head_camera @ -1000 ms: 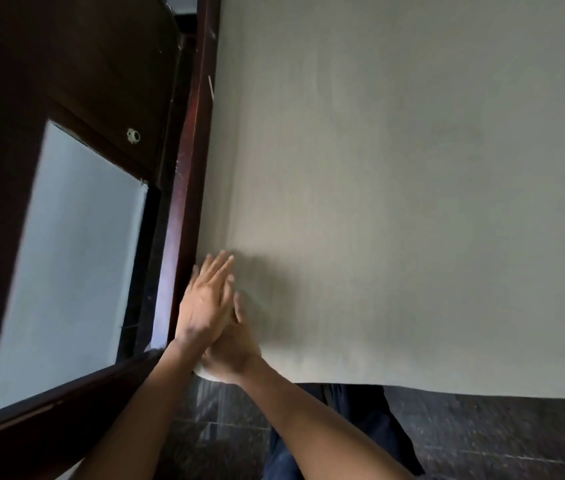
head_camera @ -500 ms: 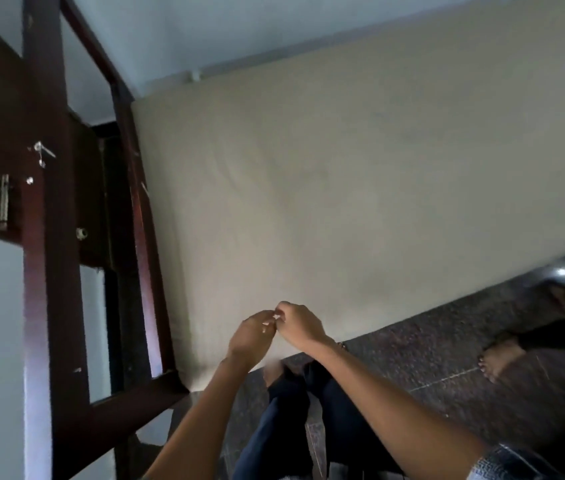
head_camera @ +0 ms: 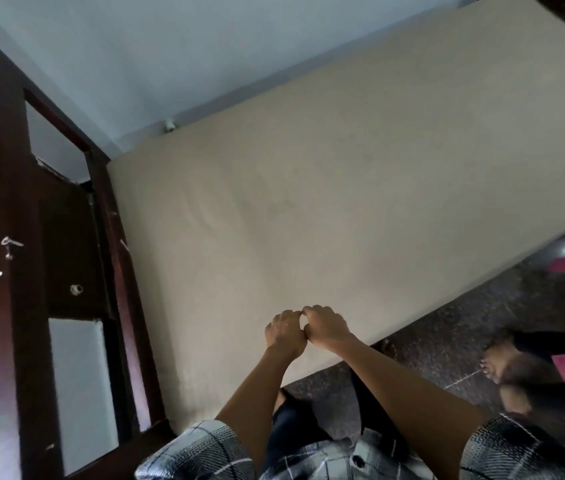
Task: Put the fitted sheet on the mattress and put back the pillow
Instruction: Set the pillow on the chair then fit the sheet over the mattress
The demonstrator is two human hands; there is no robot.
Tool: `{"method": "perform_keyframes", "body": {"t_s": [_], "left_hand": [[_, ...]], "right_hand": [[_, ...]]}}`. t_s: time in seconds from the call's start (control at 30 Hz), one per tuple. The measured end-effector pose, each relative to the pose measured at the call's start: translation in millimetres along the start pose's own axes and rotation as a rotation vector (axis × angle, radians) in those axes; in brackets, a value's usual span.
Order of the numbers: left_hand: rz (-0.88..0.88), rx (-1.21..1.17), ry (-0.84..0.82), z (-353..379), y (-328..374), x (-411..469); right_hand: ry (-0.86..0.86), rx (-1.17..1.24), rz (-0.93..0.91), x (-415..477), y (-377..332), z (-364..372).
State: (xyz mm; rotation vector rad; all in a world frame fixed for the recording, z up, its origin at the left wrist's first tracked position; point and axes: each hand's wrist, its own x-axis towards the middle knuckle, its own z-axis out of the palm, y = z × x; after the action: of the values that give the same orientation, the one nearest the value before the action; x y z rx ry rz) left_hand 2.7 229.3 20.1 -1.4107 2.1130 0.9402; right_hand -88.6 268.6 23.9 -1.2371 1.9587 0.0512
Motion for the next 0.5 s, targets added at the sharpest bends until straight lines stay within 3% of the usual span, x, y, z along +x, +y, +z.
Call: {"method": "perform_keyframes", "body": {"t_s": [0.27,0.5], "left_hand": [[-0.028,0.028,0.066,9,133,40],[-0.013,-0.010,0.102,-3,185,67]], "right_hand": [[0.028,-0.170,-0.048,17,108,-81],[0.041,-0.139,-0.066,34,146,-129]]}}
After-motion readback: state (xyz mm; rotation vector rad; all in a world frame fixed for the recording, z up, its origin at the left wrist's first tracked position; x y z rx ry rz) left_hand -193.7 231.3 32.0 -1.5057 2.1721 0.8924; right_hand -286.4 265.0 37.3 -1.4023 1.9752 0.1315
